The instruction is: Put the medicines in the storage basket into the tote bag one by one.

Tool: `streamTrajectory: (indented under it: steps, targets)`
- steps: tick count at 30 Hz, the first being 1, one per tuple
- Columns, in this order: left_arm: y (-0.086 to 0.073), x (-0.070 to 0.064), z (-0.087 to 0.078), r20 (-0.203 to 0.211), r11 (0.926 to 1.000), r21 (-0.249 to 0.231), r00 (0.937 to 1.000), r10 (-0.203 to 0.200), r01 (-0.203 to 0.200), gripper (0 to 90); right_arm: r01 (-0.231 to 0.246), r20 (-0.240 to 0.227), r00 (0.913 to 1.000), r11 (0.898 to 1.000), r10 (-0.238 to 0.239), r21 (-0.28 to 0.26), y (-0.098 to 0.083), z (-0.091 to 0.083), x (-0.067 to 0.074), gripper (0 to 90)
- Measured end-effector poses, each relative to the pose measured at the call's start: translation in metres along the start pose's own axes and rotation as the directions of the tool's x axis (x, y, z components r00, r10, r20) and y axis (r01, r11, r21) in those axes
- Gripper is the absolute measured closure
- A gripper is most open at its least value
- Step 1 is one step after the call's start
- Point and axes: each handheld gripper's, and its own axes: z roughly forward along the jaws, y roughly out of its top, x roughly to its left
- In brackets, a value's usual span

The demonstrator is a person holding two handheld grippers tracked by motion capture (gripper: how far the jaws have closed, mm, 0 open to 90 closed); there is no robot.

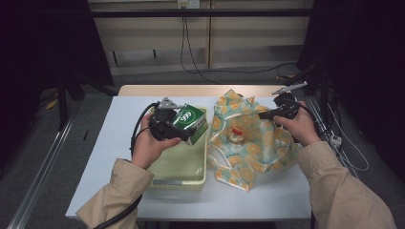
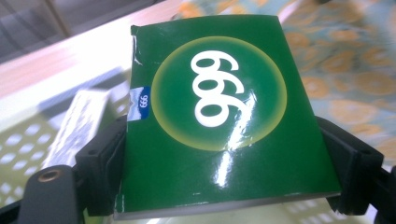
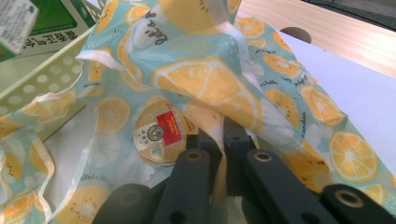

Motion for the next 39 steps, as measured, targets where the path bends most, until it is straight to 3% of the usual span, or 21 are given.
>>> streamTrajectory:
  steps: [5,6,11,17,29,39]
  targets:
    - [0.016,-0.024,0.002,0.05,0.998,-0.025,0.997,0.059,-0.057,16.7,0.003,0.004,1.0,1.0,-0.003,0.0,0.002,-0.002,-0.001,89.7]
    - [0.021,-0.032,0.006,0.078,0.997,-0.031,0.9943,0.073,-0.071,16.7,0.005,0.004,1.0,1.0,-0.005,-0.002,0.003,-0.002,0.0,89.7]
    - [0.026,-0.048,0.018,0.122,0.9952,-0.032,0.9879,0.096,-0.092,16.7,0.007,0.0,1.0,1.0,-0.007,-0.006,0.005,-0.004,0.001,89.6]
    - [0.028,-0.069,0.044,0.171,0.9921,-0.004,0.9773,0.124,-0.125,16.7,0.011,-0.002,0.9999,1.0,-0.011,-0.006,0.005,-0.003,0.002,89.6]
    - [0.035,-0.091,0.081,0.211,0.9869,0.012,0.9652,0.155,-0.161,16.7,0.019,0.006,0.9998,1.0,-0.019,-0.012,0.008,-0.006,0.004,89.6]
    - [0.034,-0.096,0.099,0.216,0.987,0.007,0.9639,0.155,-0.161,16.7,0.017,0.001,0.9998,1.0,-0.017,-0.015,0.008,-0.01,0.004,89.7]
